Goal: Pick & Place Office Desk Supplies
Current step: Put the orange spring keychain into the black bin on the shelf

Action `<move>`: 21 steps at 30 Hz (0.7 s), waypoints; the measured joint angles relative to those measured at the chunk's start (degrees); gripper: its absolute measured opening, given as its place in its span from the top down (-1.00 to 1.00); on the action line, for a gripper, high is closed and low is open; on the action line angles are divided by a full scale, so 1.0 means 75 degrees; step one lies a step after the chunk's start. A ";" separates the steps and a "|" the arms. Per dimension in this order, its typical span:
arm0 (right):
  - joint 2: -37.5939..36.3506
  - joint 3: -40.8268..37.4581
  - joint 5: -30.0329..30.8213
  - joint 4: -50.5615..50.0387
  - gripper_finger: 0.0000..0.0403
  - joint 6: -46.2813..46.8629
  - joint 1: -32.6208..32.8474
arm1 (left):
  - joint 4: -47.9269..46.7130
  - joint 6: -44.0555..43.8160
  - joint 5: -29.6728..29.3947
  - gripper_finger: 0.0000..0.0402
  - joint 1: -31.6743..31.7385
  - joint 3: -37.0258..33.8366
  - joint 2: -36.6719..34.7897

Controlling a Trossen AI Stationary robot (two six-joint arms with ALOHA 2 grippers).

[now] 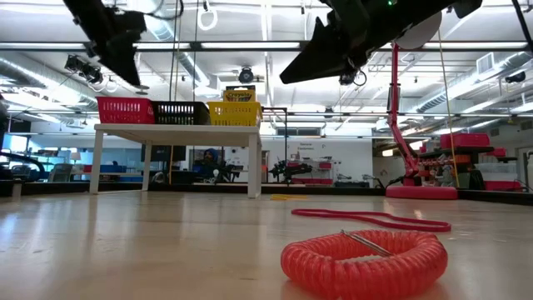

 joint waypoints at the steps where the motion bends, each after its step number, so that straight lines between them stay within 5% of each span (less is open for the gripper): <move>1: -0.0020 0.0000 -0.0006 -0.0053 0.98 -0.0002 0.0029 | 0.0228 -0.0008 0.0185 0.30 -0.0143 -0.0125 -0.0184; 6: -0.0223 0.0211 -0.0261 -0.0918 0.98 0.0420 0.0302 | 0.1941 -0.0514 0.1183 0.37 -0.1279 -0.1128 -0.1429; 12: -0.0099 0.0662 -0.0579 -0.2408 0.98 0.1475 0.0753 | 0.5575 -0.0590 0.1825 0.60 -0.3353 -0.3466 -0.2372; 21: 0.0095 0.0728 -0.0864 -0.2661 0.96 0.2827 0.1502 | 1.1045 0.0263 0.1086 0.82 -0.6196 -0.6130 -0.1111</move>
